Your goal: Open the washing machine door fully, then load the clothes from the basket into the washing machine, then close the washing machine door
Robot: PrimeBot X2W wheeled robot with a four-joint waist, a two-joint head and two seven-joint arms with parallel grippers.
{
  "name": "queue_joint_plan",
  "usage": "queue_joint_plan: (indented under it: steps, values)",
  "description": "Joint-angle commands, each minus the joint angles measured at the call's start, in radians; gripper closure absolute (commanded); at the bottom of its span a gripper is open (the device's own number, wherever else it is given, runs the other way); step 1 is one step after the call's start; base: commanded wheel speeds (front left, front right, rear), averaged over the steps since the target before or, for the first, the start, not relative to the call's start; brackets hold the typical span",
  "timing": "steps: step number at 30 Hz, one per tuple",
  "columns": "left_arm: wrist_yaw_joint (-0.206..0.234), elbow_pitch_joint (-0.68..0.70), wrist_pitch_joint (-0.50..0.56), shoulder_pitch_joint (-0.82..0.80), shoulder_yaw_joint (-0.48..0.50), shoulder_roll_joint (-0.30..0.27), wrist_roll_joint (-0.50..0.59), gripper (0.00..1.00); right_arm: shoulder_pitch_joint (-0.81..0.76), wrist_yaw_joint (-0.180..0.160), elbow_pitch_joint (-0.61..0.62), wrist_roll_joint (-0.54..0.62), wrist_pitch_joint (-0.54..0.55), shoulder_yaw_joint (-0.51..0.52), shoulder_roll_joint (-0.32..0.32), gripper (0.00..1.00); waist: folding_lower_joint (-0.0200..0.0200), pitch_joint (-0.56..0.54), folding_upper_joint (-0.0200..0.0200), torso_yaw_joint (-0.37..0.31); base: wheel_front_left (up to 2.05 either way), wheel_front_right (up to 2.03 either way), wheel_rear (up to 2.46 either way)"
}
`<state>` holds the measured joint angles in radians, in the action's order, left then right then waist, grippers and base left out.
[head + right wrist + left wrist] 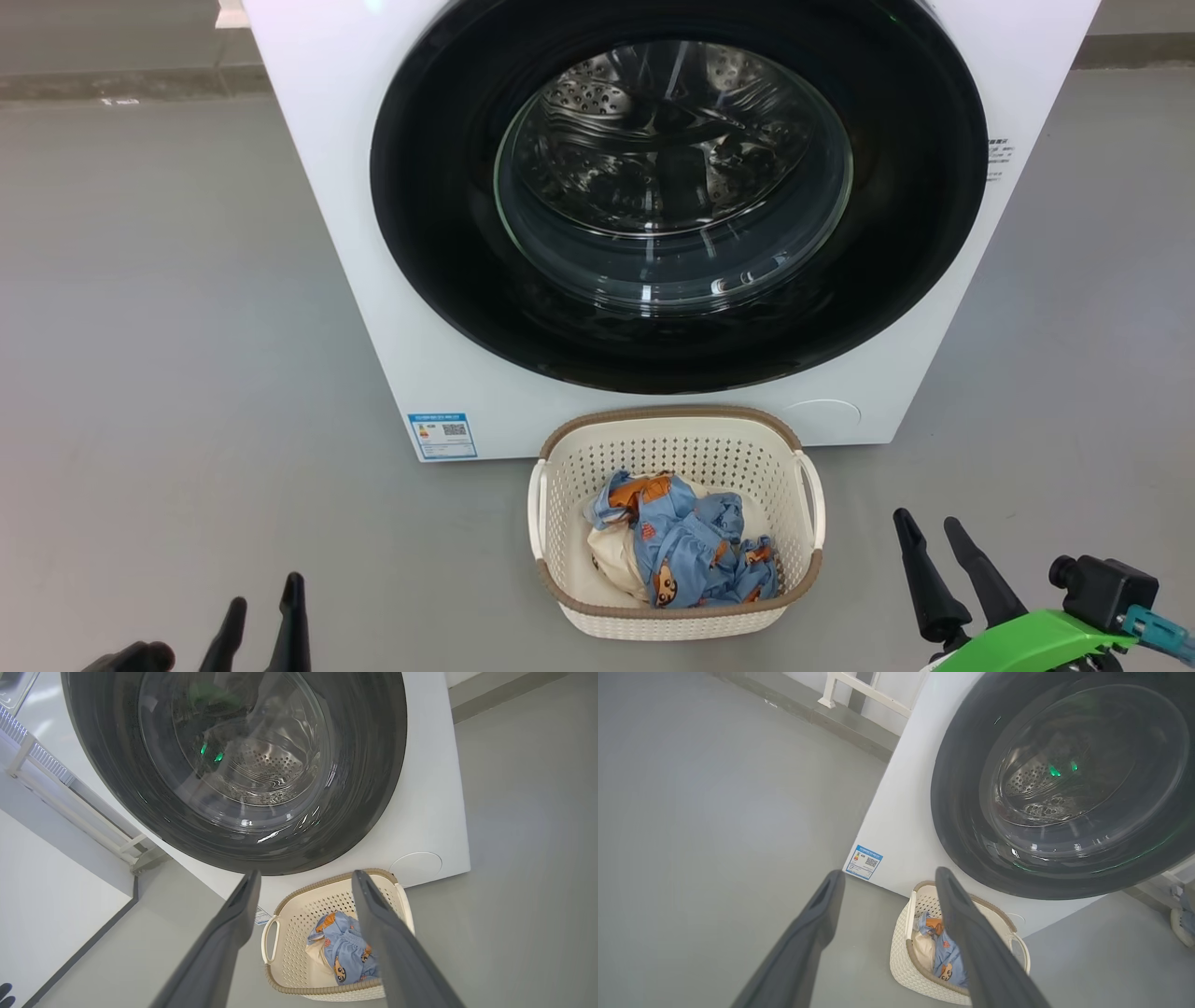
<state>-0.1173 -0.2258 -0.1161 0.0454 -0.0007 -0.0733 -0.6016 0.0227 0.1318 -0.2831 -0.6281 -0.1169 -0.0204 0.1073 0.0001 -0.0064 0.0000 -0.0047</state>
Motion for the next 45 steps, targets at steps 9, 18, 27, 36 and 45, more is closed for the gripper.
queue_joint_plan:
  steps: [9,18,27,36,45]
  values:
    - [0.022,0.033,-0.040,-0.014,0.007,-0.046,0.139,0.00,0.052,-0.001,0.021,0.135,-0.040,-0.021,0.019,0.00,0.0000,0.001,0.0000,0.000,0.00,0.00,0.00]
    - [0.033,0.045,-0.063,-0.004,0.008,-0.065,0.236,0.00,0.046,-0.001,0.027,0.230,-0.063,-0.005,0.016,0.00,0.0000,-0.001,0.0000,-0.001,0.00,0.00,0.00]
    - [0.037,0.059,-0.090,0.005,0.024,-0.069,0.331,0.00,0.042,-0.001,0.034,0.319,-0.090,0.010,0.006,0.00,0.0000,-0.002,0.0000,-0.001,0.00,0.00,0.00]
    - [0.028,0.062,-0.117,0.011,0.062,-0.055,0.422,0.00,0.041,-0.001,0.040,0.421,-0.116,0.009,0.005,0.00,0.0000,0.001,0.0000,-0.003,0.00,0.00,0.00]
    - [0.011,0.065,-0.143,0.014,0.096,-0.042,0.527,0.00,0.047,-0.001,0.052,0.509,-0.142,0.022,-0.002,0.00,-0.0001,0.002,0.0000,-0.008,0.00,0.00,0.00]
